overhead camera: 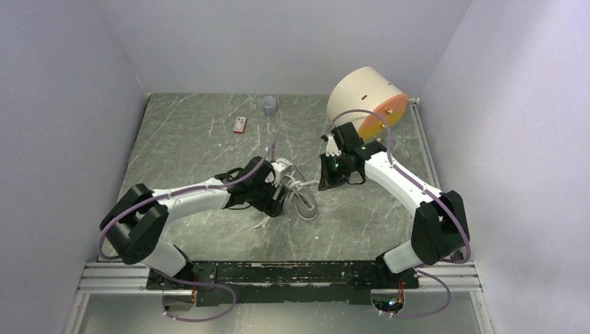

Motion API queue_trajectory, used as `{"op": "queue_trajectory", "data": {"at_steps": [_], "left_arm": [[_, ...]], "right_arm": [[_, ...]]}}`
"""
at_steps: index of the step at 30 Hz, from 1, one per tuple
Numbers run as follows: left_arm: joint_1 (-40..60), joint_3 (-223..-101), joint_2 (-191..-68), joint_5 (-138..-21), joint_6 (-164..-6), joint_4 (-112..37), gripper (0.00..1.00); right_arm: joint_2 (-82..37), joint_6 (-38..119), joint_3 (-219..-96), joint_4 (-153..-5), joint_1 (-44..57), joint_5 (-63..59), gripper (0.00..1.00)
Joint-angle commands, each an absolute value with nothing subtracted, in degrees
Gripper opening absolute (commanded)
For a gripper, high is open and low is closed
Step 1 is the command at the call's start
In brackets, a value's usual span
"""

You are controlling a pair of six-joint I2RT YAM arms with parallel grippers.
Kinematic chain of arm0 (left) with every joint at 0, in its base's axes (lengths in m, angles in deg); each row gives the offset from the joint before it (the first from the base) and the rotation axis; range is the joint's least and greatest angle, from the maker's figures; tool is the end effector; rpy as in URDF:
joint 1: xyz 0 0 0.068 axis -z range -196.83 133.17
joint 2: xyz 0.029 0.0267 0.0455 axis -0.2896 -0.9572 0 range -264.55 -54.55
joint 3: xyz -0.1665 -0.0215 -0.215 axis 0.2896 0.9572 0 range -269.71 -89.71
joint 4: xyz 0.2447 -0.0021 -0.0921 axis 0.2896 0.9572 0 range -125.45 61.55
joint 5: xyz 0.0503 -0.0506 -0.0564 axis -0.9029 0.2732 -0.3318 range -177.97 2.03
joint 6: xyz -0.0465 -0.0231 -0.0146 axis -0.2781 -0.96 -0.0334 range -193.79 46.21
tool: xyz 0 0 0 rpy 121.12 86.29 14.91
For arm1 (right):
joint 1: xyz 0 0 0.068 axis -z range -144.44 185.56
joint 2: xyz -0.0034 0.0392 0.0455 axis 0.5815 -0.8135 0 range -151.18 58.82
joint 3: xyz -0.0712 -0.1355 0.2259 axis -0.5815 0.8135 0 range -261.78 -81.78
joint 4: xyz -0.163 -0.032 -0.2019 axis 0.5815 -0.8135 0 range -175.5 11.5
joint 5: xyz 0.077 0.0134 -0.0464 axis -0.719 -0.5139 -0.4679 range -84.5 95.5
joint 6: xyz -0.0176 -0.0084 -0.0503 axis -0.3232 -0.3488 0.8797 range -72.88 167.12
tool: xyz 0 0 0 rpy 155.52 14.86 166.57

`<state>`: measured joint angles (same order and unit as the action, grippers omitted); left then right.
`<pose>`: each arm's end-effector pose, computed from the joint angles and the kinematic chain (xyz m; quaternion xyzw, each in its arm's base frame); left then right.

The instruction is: Tie the shoes

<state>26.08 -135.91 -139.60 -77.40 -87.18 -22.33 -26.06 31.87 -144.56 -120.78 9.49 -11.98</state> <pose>0.2101 -0.2041 0.1836 0.2689 0.9027 -0.2298 0.2449 0.2583 0.1382 0.2426 -0.1244 0.9563 0.2160 0.1528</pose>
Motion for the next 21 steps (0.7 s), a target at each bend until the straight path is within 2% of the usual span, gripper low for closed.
{"op": "queue_trajectory", "data": {"at_steps": [1,3,9,10,12,13,14,15,21], "left_arm": [[32.02,-138.44,-143.52,-91.53,-90.5,-17.49,0.77],[34.93,-139.01,-145.77,-96.11,-91.46,-17.51,0.75],[38.31,-140.24,-152.94,-104.18,-95.16,-14.78,0.57],[38.28,-140.22,-153.42,-105.56,-97.18,-12.9,0.5],[38.13,-140.61,-153.19,-105.88,-100.26,-10.12,0.23],[38.25,-140.8,-152.53,-105.09,-101.6,-8.95,0.13],[38.26,-140.9,-151.75,-104.49,-102.86,-7.48,0.08],[38.16,-141.01,-150.56,-104.24,-104.46,-5.39,0.05],[37.9,-142.93,-142.31,-106.56,-114.61,7.41,0.05]], "right_arm": [[-24.06,30.78,-144.31,-118.45,9.68,-15.61,0.0],[-23.57,29.69,-143.14,-117.07,9.72,-17.69,0.0],[-20.42,27.73,-141.64,-116.29,9.7,-13.67,0.0],[-19.46,27.22,-141.56,-116.51,9.72,-11.18,0.0],[-17.73,25.88,-141.9,-116.84,10.25,-6.21,0.0],[-17.11,25.28,-142.41,-117.03,11.03,-4.14,0.0],[-16.56,24.67,-143.03,-117.0,11.94,-2.65,0.0],[-16.24,24.29,-143.72,-116.77,13.17,-1.55,0.0],[-19.17,21.3,-147.1,-115.89,22.72,1.59,0.0]]}}
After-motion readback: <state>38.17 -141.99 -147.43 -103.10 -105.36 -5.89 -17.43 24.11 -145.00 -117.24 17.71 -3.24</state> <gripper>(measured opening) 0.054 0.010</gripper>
